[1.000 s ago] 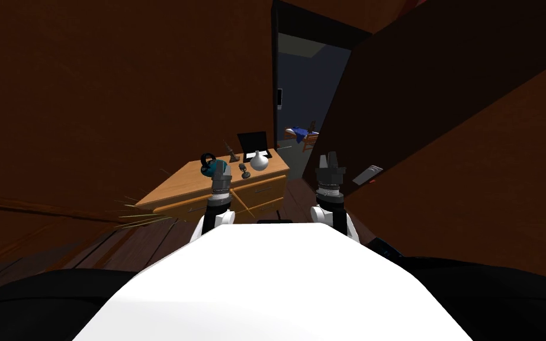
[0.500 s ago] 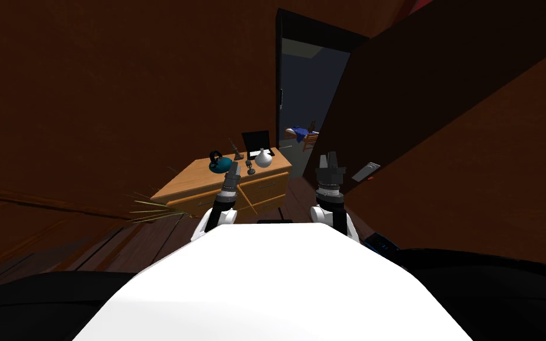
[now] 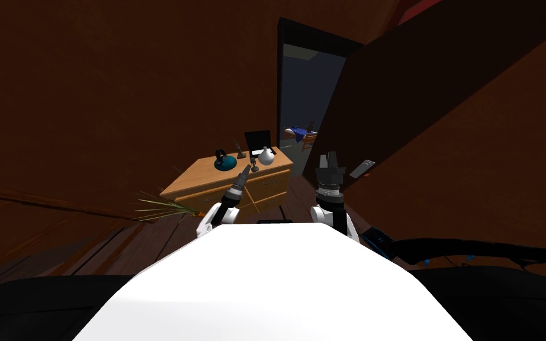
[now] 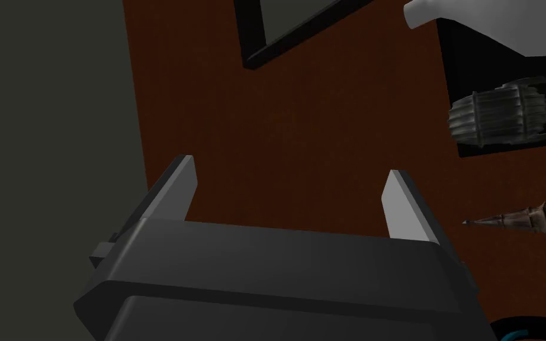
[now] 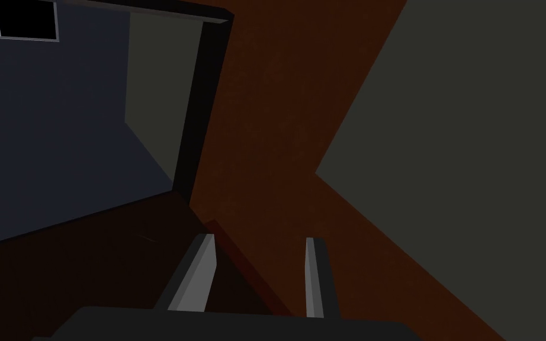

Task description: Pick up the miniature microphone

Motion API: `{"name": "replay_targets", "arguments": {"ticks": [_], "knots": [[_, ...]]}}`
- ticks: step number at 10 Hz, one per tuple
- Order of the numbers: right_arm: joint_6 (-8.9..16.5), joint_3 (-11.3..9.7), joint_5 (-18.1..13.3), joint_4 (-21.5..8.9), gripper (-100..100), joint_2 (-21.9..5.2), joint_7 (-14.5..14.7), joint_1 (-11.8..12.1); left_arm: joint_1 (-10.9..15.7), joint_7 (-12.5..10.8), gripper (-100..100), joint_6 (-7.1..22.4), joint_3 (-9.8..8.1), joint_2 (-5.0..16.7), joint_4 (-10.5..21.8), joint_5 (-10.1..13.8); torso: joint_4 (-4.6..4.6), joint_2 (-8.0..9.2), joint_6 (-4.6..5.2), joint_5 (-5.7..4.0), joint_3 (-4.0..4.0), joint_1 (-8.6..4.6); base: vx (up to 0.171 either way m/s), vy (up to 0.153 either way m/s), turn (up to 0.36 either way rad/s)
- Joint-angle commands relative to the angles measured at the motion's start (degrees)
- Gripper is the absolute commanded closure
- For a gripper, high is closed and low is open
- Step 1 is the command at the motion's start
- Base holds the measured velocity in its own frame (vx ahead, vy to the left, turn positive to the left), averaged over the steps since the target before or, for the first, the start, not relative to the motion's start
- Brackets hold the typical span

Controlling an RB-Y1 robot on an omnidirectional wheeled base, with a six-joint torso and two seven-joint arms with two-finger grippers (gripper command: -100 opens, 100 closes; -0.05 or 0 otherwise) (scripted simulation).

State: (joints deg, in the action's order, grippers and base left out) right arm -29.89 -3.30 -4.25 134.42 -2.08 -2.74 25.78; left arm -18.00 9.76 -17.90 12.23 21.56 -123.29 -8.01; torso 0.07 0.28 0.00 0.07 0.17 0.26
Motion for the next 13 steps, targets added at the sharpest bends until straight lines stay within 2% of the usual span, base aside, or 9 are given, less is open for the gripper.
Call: {"name": "replay_targets", "arguments": {"ticks": [1,7,13], "knots": [[0.0,0.0,0.0,0.0,0,0.0,0.0,0.0,1.6,-0.5,-100,2.8,1.42,2.7,0.9,-1.4,0.00,0.00,0.00,0.00,0.00,0.00,-0.068,0.064,-0.050],[0.0,0.0,0.0,0.0,0,0.0,0.0,0.0,7.6,-2.8,-100,12.1,5.60,12.9,5.1,-7.7,-0.04,-0.18,-0.01,-0.01,-0.10,-0.05,-0.041,0.052,-0.064],[0.0,0.0,0.0,0.0,0,0.0,0.0,0.0,12.9,-6.0,-100,20.6,7.59,22.8,9.0,-14.6,-0.08,-0.37,-0.01,-0.05,-0.21,-0.23,0.000,0.018,-0.090]]}}
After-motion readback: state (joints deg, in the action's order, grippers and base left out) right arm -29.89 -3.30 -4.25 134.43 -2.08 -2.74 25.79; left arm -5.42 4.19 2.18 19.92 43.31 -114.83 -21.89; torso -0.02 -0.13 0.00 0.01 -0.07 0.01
